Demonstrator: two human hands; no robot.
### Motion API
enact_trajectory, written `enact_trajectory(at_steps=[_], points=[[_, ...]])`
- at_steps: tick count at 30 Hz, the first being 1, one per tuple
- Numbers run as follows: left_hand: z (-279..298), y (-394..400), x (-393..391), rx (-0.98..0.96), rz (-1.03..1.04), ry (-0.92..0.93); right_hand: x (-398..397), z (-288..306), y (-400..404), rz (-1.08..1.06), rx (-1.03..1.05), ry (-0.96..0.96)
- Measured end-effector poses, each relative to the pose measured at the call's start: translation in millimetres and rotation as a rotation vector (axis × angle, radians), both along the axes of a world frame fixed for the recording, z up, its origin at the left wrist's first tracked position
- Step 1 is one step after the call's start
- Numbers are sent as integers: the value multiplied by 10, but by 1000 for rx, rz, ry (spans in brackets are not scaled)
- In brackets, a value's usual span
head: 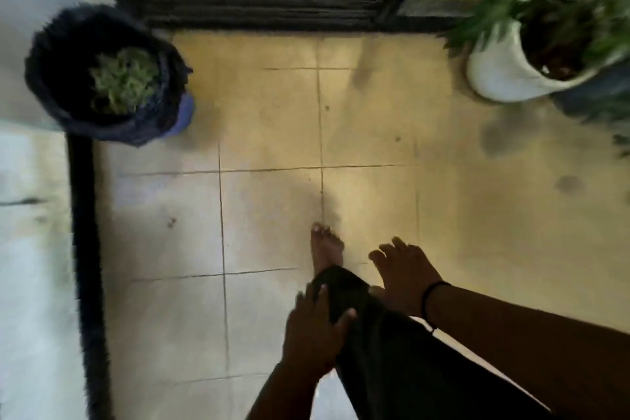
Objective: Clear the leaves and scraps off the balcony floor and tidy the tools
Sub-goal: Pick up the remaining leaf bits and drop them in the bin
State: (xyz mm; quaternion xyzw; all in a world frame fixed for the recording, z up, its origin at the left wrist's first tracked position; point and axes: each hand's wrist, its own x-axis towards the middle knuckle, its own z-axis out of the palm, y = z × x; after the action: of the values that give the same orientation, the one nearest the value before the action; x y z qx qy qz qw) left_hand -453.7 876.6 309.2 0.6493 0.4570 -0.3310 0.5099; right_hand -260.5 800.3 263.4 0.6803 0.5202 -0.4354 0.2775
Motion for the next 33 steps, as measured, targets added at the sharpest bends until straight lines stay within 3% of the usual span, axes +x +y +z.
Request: enact_trajectory(at_steps=[2,6,8,23,27,33], points=[[154,-24,254,-27,-145,-32,35,293,-56,-46,23,16],[636,351,410,153,-606,16,202,819,-112,-163,84,-32],[823,463,438,163,-712,53,221,966,-177,-202,95,-40],[2315,692,1187,372,-1212,-86,179,2526,-780,-654,223,-199],[2792,549,1408,419,-1318,-186,15,3051,-1053,-793,281,-295],[3492,-28,1674,490,-1388,-328,-256,3732,-1487,-840,314,-386]])
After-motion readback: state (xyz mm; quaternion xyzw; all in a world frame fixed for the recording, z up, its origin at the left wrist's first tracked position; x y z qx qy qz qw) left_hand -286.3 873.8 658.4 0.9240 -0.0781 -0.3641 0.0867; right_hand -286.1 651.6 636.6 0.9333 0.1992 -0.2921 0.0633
